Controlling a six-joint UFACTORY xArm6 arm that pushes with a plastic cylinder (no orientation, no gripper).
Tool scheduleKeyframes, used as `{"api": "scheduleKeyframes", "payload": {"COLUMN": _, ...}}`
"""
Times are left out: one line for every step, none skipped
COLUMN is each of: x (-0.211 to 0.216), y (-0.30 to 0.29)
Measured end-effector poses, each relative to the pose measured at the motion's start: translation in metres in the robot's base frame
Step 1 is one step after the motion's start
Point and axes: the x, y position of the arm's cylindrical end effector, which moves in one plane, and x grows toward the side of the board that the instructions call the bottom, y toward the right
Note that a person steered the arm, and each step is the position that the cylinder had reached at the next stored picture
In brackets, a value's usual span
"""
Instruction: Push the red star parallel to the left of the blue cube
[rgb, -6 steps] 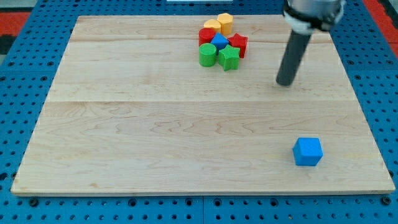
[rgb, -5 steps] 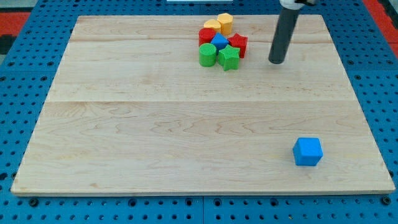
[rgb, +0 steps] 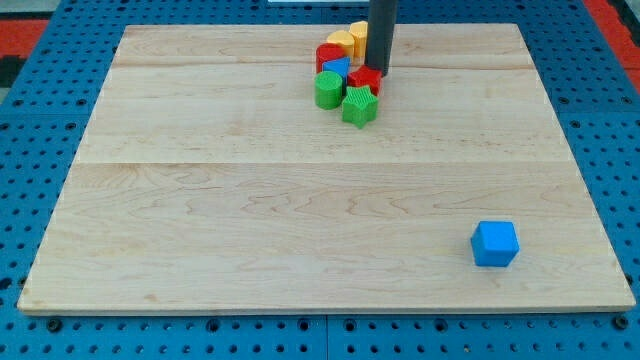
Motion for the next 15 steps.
{"api": "scheduleKeyframes", "payload": {"x": 0.038, "y": 0.000}}
{"api": "scheduleKeyframes", "payload": {"x": 0.065, "y": 0.000}}
{"api": "scheduleKeyframes", "payload": {"x": 0.105, "y": 0.000}}
{"api": "scheduleKeyframes", "payload": {"x": 0.140, "y": 0.000}}
{"api": "scheduleKeyframes", "payload": {"x": 0.174, "y": 0.000}}
{"api": "scheduleKeyframes", "payload": {"x": 0.193, "y": 0.000}}
{"api": "scheduleKeyframes", "payload": {"x": 0.160, "y": 0.014}}
{"api": "scheduleKeyframes", "payload": {"x": 0.086, "y": 0.023}}
{"api": "scheduleKeyframes", "payload": {"x": 0.050, "y": -0.012}}
{"api": "scheduleKeyframes", "payload": {"x": 0.060, "y": -0.031}}
{"api": "scheduleKeyframes", "payload": {"x": 0.087, "y": -0.032}}
{"api": "scheduleKeyframes", "payload": {"x": 0.114, "y": -0.026}}
{"api": "scheduleKeyframes", "payload": {"x": 0.145, "y": -0.016}}
{"api": "scheduleKeyframes", "payload": {"x": 0.144, "y": -0.046}}
{"api": "scheduleKeyframes", "payload": {"x": 0.147, "y": -0.043}}
